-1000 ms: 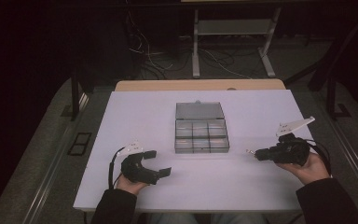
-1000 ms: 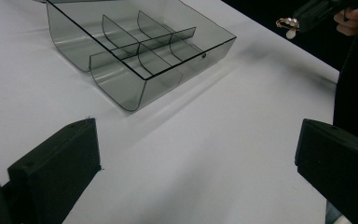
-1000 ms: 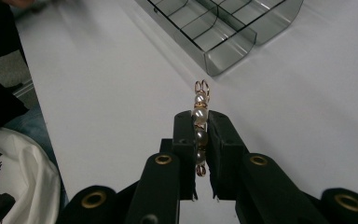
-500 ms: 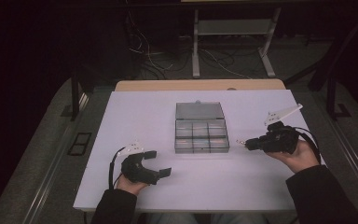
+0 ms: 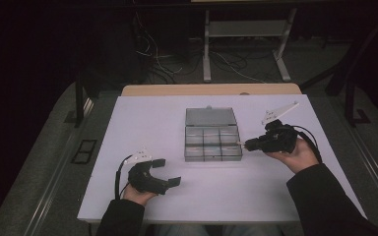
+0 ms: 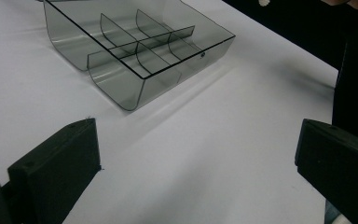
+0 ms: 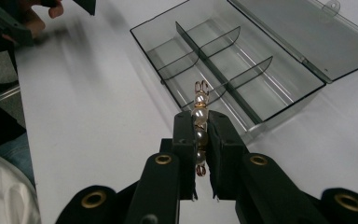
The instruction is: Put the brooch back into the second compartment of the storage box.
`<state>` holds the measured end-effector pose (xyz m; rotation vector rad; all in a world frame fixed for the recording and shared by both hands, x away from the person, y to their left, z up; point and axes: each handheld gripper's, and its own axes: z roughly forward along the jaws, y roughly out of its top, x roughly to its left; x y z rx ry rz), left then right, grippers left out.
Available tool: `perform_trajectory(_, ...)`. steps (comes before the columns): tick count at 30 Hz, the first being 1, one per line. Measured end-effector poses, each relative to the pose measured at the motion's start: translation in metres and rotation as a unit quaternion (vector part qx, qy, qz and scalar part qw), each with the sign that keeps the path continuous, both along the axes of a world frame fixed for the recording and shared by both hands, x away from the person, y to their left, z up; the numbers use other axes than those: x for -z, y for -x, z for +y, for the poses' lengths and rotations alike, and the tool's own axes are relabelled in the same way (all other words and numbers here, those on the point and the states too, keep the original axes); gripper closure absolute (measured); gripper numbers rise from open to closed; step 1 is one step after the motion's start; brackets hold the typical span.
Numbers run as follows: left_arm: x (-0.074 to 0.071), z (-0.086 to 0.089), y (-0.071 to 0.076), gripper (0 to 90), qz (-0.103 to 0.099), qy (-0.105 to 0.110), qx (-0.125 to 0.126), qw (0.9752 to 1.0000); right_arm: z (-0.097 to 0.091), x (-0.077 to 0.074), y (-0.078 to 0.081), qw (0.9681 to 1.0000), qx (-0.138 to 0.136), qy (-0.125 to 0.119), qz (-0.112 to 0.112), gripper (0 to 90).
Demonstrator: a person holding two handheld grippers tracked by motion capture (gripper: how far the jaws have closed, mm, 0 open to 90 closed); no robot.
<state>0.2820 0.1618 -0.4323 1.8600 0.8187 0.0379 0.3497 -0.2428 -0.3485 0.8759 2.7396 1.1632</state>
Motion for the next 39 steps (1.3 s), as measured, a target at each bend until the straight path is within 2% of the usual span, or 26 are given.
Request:
perform_trajectory(13,0.001,0.000,-0.001,0.0,0.003,0.000,-0.001,1.0000,0.024,0.004,-0.019,1.0000,-0.004,0.003,0.001,81.6)
perform_trajectory(24,0.001,0.000,-0.001,0.0,0.004,0.000,0.000,1.0000,0.044,0.022,-0.031,1.0000,0.002,0.003,0.007,81.6)
perform_trajectory(39,0.001,0.000,-0.001,0.0,0.004,0.000,0.001,1.0000,0.058,0.042,-0.043,0.9996,0.007,-0.010,0.026,81.4)
